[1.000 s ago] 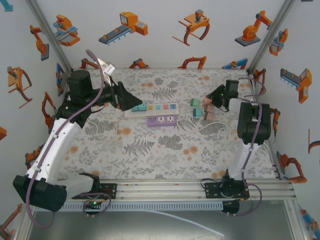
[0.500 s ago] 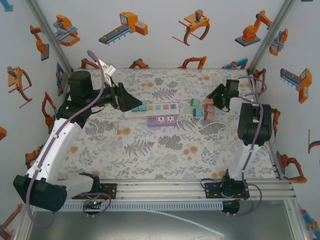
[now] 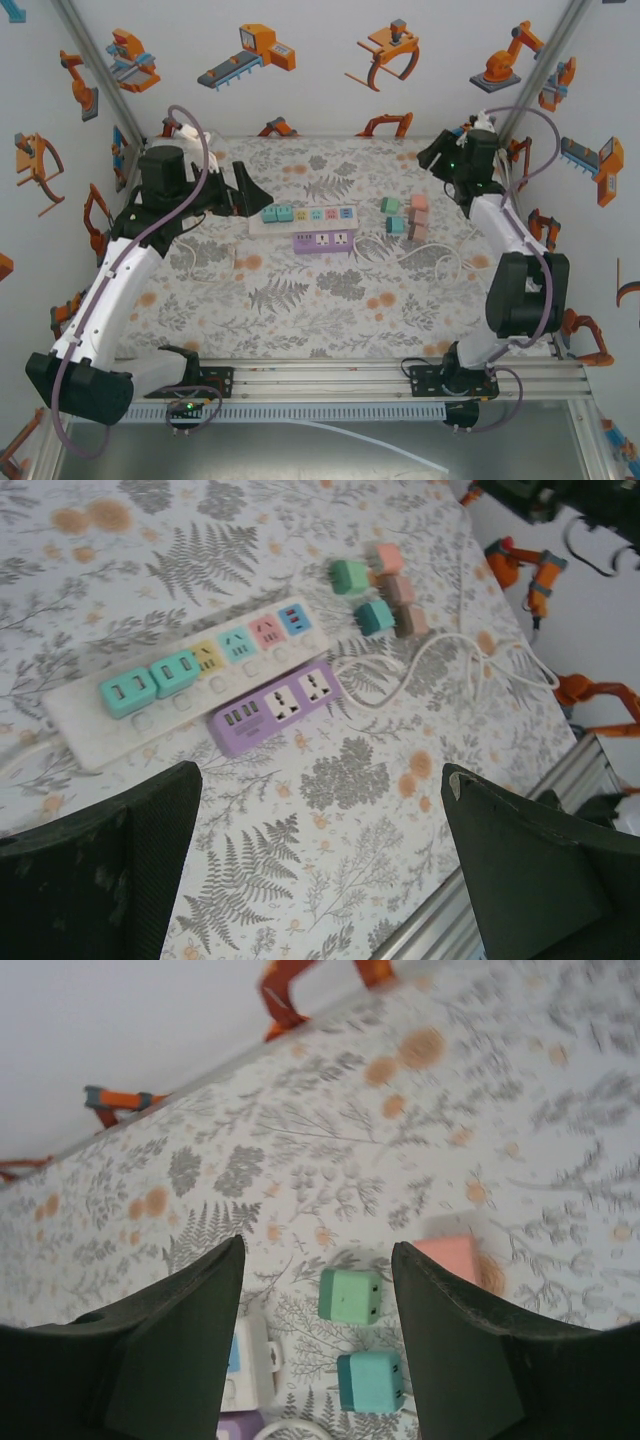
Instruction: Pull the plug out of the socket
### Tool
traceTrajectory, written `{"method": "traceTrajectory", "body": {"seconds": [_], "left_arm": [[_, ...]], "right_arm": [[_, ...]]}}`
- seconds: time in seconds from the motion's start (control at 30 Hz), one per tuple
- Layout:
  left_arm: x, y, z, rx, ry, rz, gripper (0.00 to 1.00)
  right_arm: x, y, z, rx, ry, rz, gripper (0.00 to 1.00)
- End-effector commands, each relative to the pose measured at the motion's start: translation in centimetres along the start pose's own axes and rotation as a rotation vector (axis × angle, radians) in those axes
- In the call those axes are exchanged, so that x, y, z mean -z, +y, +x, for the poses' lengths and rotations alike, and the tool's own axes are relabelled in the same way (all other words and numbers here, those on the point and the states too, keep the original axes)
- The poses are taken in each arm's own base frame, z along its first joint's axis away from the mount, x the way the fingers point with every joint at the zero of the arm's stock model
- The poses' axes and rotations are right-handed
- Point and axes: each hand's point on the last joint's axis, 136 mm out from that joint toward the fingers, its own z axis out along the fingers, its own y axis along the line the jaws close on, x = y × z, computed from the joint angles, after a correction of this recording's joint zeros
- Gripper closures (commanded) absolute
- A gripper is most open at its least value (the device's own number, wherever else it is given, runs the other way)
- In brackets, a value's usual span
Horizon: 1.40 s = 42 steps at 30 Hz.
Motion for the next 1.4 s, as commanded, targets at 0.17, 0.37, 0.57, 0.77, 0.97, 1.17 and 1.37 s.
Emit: {"method": "traceTrajectory", "body": {"seconds": [0.17,0.37,0.57,0.77,0.97,1.17,1.37], "left_arm": [[0.4,7.1,0.2,0.181,-0.065,-0.35,0.03],[2.2,12.8,1.4,0.331,-0.097,-0.618,0.03],[2.1,17.0,4.1,0.443,-0.016,-0.744,0.03],[-0.5,18.9,6.4,0.487,0.085,-0.763,0.03],[-3.8,20.3,8.2,0.521,0.2,-0.751,0.0],[-6.6,21.2,9.3,0.536,0.268,-0.708,0.13],[-8.6,22.2,11.1,0.573,0.324,-0.702,0.21]], "right_arm": [[4.7,16.1,4.4,0.822,-0.054,-0.485,0.45],[6.7,21.7,12.0,1.179,0.052,-0.752,0.43],[6.4,23.8,16.9,1.307,0.173,-0.911,0.39],[5.4,26.2,21.2,1.329,0.313,-1.077,0.35],[3.1,28.3,24.1,1.292,0.36,-1.173,0.35],[0.5,29.5,26.2,1.251,0.378,-1.211,0.35],[-1.8,30.2,27.8,1.207,0.389,-1.207,0.35]]}}
